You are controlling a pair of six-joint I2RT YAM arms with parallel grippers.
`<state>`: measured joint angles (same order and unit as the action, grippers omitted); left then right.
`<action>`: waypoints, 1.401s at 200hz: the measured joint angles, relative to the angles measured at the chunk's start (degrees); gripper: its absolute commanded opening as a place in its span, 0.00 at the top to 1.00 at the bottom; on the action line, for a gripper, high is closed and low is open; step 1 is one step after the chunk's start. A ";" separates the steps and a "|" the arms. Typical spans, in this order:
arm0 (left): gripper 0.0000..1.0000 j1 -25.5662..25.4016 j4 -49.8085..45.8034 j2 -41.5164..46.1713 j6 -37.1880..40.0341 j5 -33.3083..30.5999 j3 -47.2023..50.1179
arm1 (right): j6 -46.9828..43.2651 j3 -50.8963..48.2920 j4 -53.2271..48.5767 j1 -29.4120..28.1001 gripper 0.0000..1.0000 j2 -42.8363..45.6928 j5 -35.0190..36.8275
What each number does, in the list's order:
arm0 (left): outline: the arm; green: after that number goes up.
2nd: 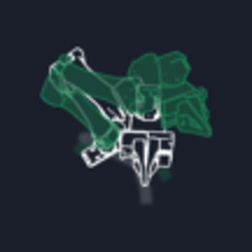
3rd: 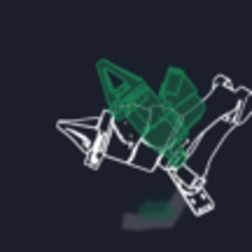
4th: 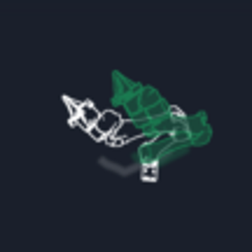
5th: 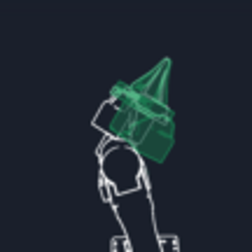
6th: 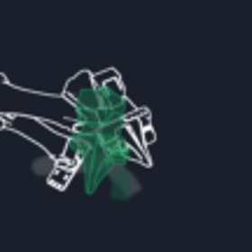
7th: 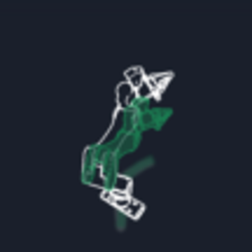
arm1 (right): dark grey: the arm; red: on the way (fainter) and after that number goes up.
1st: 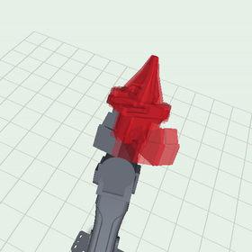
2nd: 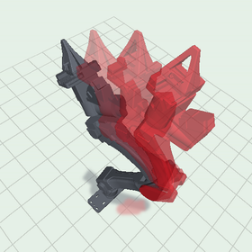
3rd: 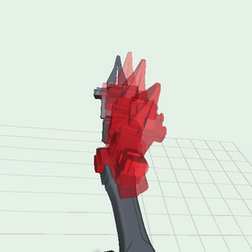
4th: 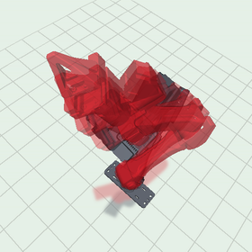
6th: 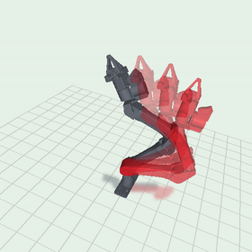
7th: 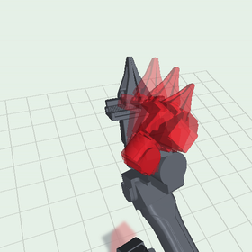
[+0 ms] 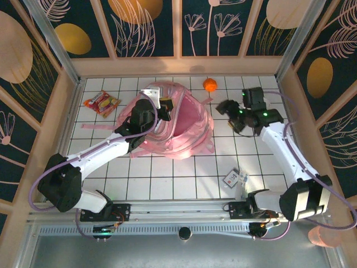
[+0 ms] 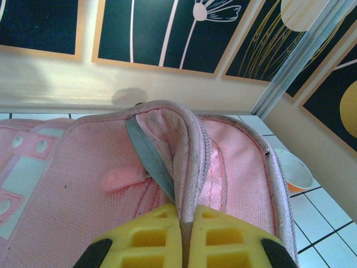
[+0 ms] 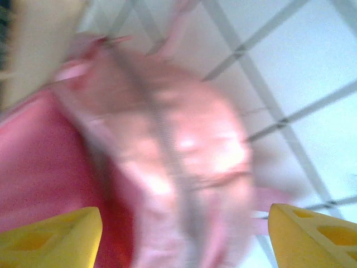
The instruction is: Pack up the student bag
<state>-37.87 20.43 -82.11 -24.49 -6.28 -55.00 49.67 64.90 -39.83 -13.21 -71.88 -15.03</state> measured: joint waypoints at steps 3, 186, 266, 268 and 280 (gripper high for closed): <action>1.00 0.00 -0.02 0.00 0.02 0.00 0.00 | -0.26 -0.66 -1.36 0.61 0.21 0.22 0.61; 1.00 -0.11 0.85 0.87 -0.20 -0.11 2.56 | 7.23 -29.64 -17.16 -8.46 0.19 3.04 4.57; 1.00 -0.11 2.08 1.49 -0.20 -0.17 3.63 | 3.69 -22.71 -3.56 -0.24 0.26 -7.19 1.79; 1.00 -0.11 2.08 1.49 -0.20 -0.15 3.65 | 3.19 -22.12 -2.93 0.09 0.25 -7.82 1.79; 1.00 -0.11 2.10 1.51 -0.15 -0.20 3.69 | 0.52 -17.97 1.11 1.57 0.23 -11.34 2.16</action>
<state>-37.98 22.52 -80.60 -24.64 -6.48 -51.31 50.19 46.94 -38.72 -11.64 -83.22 -12.86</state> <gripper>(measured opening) 0.050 0.751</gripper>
